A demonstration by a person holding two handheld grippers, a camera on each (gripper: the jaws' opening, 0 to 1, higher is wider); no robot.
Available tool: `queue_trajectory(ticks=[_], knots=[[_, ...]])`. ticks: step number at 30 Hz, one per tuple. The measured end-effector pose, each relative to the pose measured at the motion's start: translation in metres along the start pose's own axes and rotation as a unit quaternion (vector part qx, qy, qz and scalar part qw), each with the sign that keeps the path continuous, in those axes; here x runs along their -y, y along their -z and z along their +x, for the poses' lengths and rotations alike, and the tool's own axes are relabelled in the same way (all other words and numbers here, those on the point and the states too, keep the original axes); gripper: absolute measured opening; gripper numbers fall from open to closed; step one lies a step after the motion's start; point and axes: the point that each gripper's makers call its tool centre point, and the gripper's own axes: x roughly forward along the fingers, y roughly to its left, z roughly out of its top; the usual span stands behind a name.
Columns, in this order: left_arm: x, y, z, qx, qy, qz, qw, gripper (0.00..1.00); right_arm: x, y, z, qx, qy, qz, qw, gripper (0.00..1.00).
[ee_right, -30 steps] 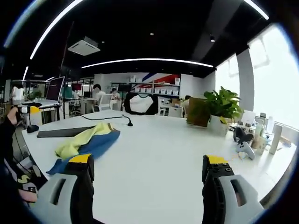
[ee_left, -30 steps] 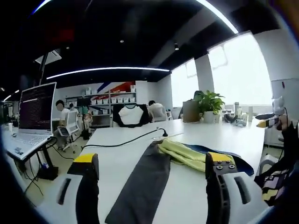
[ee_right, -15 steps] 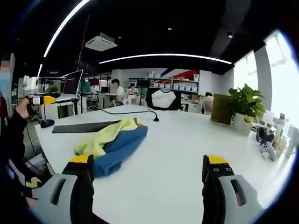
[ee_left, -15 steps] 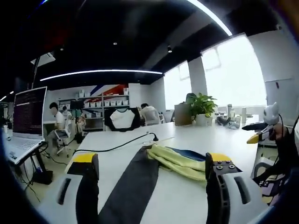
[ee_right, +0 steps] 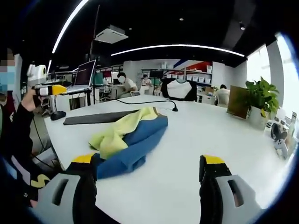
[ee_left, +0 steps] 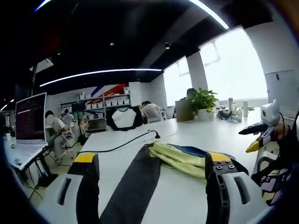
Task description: Fold the garment on the visible template until the final outline fits inside the template.
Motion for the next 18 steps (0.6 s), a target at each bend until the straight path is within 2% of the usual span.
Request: queue_trajectory(ticks=[3, 6, 8, 11, 18], knots=[[-0.002, 0.000, -0.001, 0.001, -0.004, -0.002, 1.0000, 0.99, -0.011, 0.003, 0.003, -0.008, -0.014, -0.002, 0.9999, 0.92], [-0.006, 0.000, -0.004, 0.003, -0.008, -0.005, 0.9999, 0.98, -0.022, 0.017, 0.004, -0.048, -0.031, 0.011, 0.9983, 0.86], [-0.005, 0.001, -0.006, 0.000, -0.004, -0.014, 0.9999, 0.95, -0.024, 0.015, 0.007, -0.035, -0.034, 0.030, 0.9984, 0.82], [-0.007, 0.001, -0.009, 0.001, -0.008, -0.012, 0.9999, 0.95, -0.031, 0.023, 0.009, -0.059, -0.040, 0.027, 0.9971, 0.80], [-0.016, 0.003, -0.012, -0.001, -0.020, -0.014, 0.9997, 0.95, -0.046, 0.029, 0.013, -0.072, -0.054, 0.021, 0.9957, 0.76]])
